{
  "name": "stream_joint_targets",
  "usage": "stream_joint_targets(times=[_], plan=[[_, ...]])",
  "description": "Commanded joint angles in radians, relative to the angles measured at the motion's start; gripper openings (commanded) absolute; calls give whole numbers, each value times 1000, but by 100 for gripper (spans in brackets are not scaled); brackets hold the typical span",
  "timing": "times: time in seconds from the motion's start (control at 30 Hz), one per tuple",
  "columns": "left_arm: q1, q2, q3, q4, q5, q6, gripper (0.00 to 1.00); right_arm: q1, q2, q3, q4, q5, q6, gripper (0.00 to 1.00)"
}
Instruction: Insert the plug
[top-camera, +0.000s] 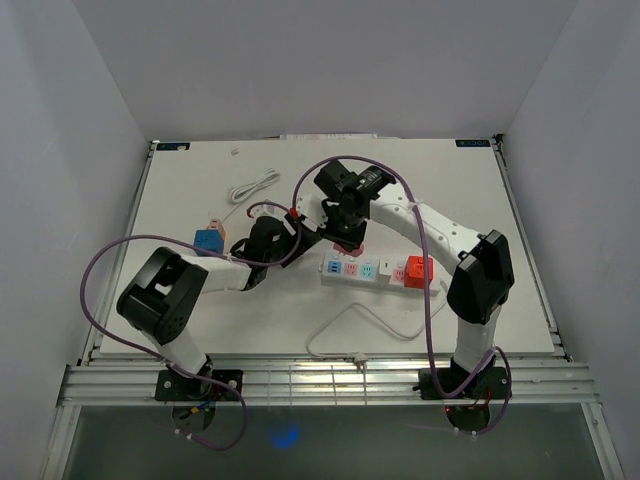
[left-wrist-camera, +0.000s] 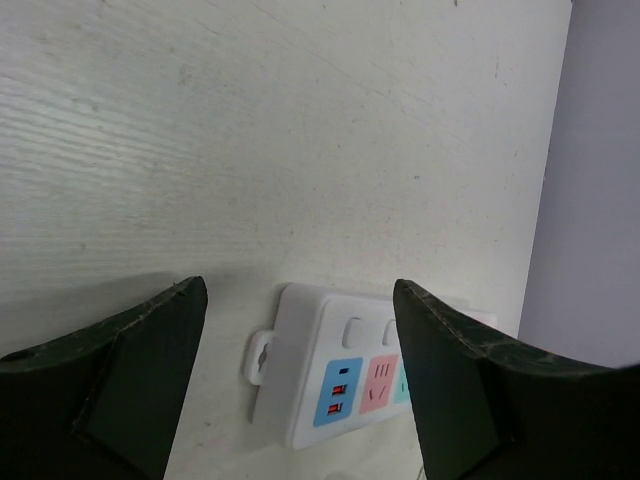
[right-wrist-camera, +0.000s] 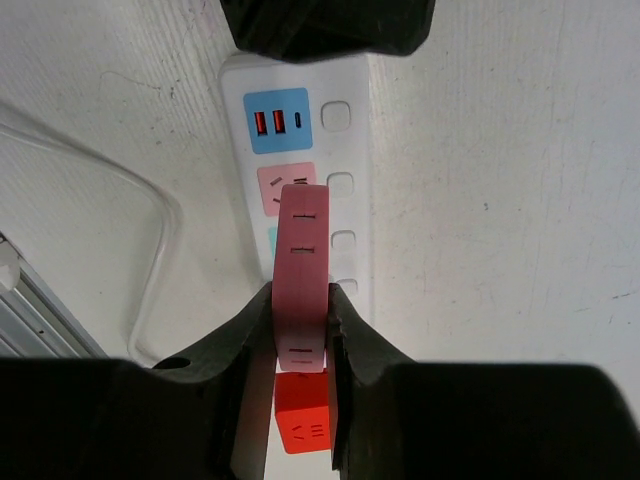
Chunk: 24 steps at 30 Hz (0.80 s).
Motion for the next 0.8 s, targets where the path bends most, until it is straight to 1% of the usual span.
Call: stream_joint_targets(times=[0.0,0.07,0.1,0.2,0.23,0.33,0.63,0.67,0.77], plan=[[21,-100,-44,-75,-24,19,86,6,26,-1,-35,15,25,8],[33,-134,-62,-110,-22,22,85,6,43,-1,-46,22,32,8],[36,-145,-68,-117,14,23,85,6,46,0,-47,20,34,8],[39,-198,-99,-137,18,31,85,6,56,11,-50,22,45,8],[39,-212,-106,-141,16,34,85,4,64,14,-52,64,49,8],[42,-266,-131,-169,14,40,85,6,78,0,-52,86,54,8],[48,-370,-146,-259,-7,66,85,6,93,-23,-44,75,49,8],[50,-376,-145,-281,-37,68,85,7,90,-29,-41,72,48,8],[57,-398,-133,-324,-27,76,86,7,87,-36,-32,74,45,8]])
